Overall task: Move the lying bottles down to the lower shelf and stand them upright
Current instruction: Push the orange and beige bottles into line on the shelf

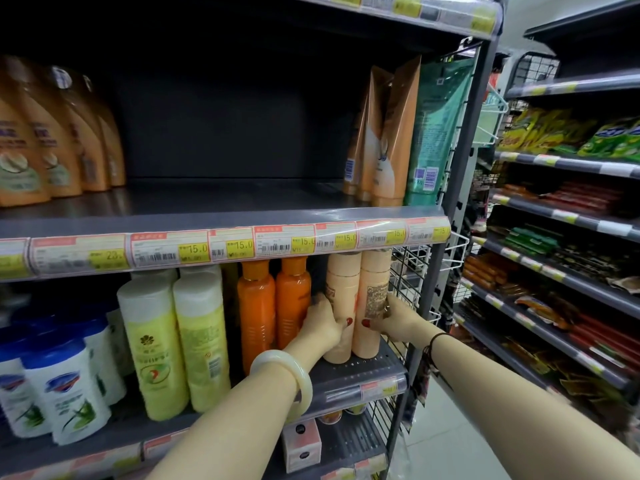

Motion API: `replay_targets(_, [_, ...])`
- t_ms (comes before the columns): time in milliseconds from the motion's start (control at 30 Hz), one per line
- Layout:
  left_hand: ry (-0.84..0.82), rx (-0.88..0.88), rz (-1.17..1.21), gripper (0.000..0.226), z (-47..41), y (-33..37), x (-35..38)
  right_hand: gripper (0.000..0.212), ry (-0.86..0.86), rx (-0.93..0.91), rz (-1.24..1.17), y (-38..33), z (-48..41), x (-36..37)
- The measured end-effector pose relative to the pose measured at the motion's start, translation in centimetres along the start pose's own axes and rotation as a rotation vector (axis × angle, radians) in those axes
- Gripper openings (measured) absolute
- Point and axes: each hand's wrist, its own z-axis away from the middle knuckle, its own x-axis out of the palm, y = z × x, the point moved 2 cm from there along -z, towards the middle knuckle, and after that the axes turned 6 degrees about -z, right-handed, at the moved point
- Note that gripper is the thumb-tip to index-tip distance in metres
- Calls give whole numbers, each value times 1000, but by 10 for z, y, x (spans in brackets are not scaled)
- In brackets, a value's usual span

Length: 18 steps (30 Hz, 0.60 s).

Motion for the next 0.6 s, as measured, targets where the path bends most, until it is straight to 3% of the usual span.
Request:
replay_targets(367, [27, -37, -19, 51, 6, -1, -2, 64, -53, 13, -140, 8, -5, 6])
replay_targets(467, [30, -39, -8, 49, 7, 0, -3, 63, -42, 39, -76, 25, -20, 7])
replay_targets(600, [7, -41, -94, 39, 12, 4, -13, 26, -67, 97, 61, 4, -2, 10])
